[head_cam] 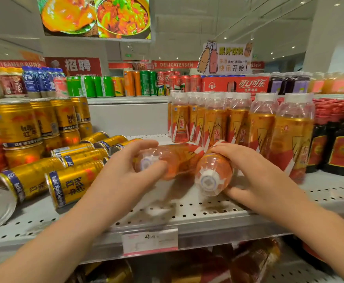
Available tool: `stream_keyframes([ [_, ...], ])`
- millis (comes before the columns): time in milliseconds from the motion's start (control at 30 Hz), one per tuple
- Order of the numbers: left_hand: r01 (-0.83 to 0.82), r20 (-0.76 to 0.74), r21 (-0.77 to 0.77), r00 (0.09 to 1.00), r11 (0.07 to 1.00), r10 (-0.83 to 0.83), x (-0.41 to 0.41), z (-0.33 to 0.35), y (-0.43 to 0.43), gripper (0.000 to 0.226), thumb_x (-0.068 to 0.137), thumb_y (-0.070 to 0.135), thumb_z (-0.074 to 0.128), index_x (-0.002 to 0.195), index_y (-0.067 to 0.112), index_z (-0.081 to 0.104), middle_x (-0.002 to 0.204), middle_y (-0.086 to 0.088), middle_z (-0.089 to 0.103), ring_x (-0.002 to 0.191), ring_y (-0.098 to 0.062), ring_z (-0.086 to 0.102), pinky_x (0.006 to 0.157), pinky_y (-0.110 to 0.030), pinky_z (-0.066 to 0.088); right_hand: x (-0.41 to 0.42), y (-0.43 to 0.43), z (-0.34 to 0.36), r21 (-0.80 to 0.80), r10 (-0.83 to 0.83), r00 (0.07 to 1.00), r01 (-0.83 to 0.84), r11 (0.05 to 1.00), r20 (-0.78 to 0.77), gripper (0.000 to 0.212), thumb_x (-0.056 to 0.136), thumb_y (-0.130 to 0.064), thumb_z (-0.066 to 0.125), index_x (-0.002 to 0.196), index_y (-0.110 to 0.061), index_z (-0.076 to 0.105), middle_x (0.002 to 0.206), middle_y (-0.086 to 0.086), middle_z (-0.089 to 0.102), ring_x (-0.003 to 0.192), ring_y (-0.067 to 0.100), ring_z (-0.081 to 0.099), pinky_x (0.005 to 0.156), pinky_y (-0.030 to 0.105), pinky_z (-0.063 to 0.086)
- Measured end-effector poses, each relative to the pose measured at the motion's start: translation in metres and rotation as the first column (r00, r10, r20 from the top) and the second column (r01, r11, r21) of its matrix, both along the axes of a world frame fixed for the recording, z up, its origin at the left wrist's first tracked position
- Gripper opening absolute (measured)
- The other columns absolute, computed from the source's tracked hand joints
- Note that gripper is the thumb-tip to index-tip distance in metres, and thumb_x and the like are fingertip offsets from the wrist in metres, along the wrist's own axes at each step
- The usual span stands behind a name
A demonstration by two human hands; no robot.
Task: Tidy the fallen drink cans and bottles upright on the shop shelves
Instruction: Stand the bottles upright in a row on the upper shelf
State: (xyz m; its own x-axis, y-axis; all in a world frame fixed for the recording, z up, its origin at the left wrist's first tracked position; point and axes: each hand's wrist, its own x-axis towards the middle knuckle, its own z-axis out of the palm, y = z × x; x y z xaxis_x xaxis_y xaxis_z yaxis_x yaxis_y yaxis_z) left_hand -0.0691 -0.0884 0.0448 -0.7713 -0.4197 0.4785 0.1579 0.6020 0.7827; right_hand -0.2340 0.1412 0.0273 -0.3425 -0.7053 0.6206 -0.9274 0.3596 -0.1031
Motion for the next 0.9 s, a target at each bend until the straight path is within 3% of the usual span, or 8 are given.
stream_keyframes([
  [100,-0.034,-0.106,0.054,0.994,0.998,0.039,-0.025,0.021,-0.008,0.026,0.087,0.038,0.075,0.111,0.039,0.065,0.096,0.010,0.074,0.081,-0.014,0.074,0.068,-0.035,0.063,-0.001,-0.001,0.007,-0.173,-0.025,0.995,0.042,0.984,0.101,0.067,0.080,-0.048,0.076,0.138,-0.044,0.044,0.133,-0.030,0.050,0.128,-0.005,0.044,0.103,0.025,0.042],
  [267,-0.019,-0.137,-0.062,0.991,0.998,0.011,-0.077,0.061,0.003,0.036,0.085,0.060,0.067,0.113,0.040,0.058,0.098,0.016,0.070,0.083,0.005,0.067,0.055,-0.008,0.048,-0.002,0.001,0.026,-0.381,-0.051,0.968,0.145,0.913,0.246,0.051,0.074,-0.073,0.070,0.116,-0.049,0.056,0.109,-0.029,0.063,0.098,-0.008,0.058,0.078,0.025,0.049],
  [367,0.012,-0.108,-0.100,0.994,0.995,-0.023,-0.111,0.073,0.017,0.053,0.084,0.065,0.066,0.124,0.033,0.050,0.100,0.016,0.068,0.083,0.003,0.069,0.055,-0.013,0.054,-0.002,0.001,0.031,-0.397,-0.082,0.946,0.210,0.893,0.314,0.050,0.073,-0.080,0.063,0.112,-0.048,0.056,0.102,-0.028,0.065,0.091,-0.007,0.060,0.074,0.029,0.054],
  [500,0.026,-0.097,-0.079,0.995,0.997,-0.033,-0.140,0.070,0.027,0.045,0.086,0.069,0.062,0.115,0.036,0.053,0.101,0.021,0.066,0.091,0.001,0.067,0.060,-0.020,0.054,-0.007,0.000,0.030,-0.380,-0.113,0.924,0.259,0.888,0.366,0.052,0.076,-0.083,0.055,0.115,-0.050,0.049,0.100,-0.031,0.060,0.089,-0.011,0.057,0.066,0.018,0.046],
  [600,0.144,-0.100,-0.020,0.984,0.989,-0.146,-0.146,0.059,0.028,0.019,0.089,0.063,0.063,0.100,0.051,0.053,0.087,0.035,0.065,0.083,0.021,0.061,0.054,-0.004,0.046,-0.013,0.003,0.024,-0.363,-0.128,0.891,0.304,0.881,0.436,0.068,0.075,-0.083,0.056,0.129,-0.046,0.037,0.102,-0.038,0.047,0.094,-0.007,0.056,0.066,0.012,0.040],
  [667,0.232,-0.075,0.006,0.970,0.973,-0.231,-0.147,0.050,0.026,0.032,0.090,0.061,0.065,0.119,0.058,0.052,0.102,0.035,0.065,0.092,0.022,0.060,0.061,-0.004,0.049,-0.014,0.005,0.018,-0.340,-0.130,0.880,0.308,0.889,0.457,0.073,0.073,-0.082,0.059,0.130,-0.046,0.032,0.103,-0.036,0.044,0.096,-0.004,0.057,0.072,0.015,0.049],
  [767,0.241,0.033,-0.010,0.970,0.971,-0.240,-0.144,0.035,0.015,0.062,0.084,0.065,0.068,0.139,0.053,0.041,0.119,0.030,0.060,0.103,0.006,0.065,0.074,-0.017,0.058,-0.008,0.008,0.005,-0.275,-0.114,0.863,0.278,0.921,0.492,0.083,0.069,-0.083,0.061,0.137,-0.058,0.020,0.109,-0.043,0.044,0.101,-0.003,0.062,0.086,0.033,0.058],
  [900,0.175,0.270,-0.159,0.955,0.972,-0.127,-0.143,0.017,0.004,0.062,0.074,0.072,0.070,0.126,0.049,0.046,0.116,0.028,0.059,0.093,-0.001,0.069,0.082,-0.034,0.061,-0.006,0.010,-0.016,-0.289,-0.093,0.851,0.277,0.916,0.517,0.094,0.069,-0.078,0.064,0.140,-0.073,0.003,0.119,-0.040,0.047,0.104,-0.004,0.061,0.084,0.031,0.058],
])
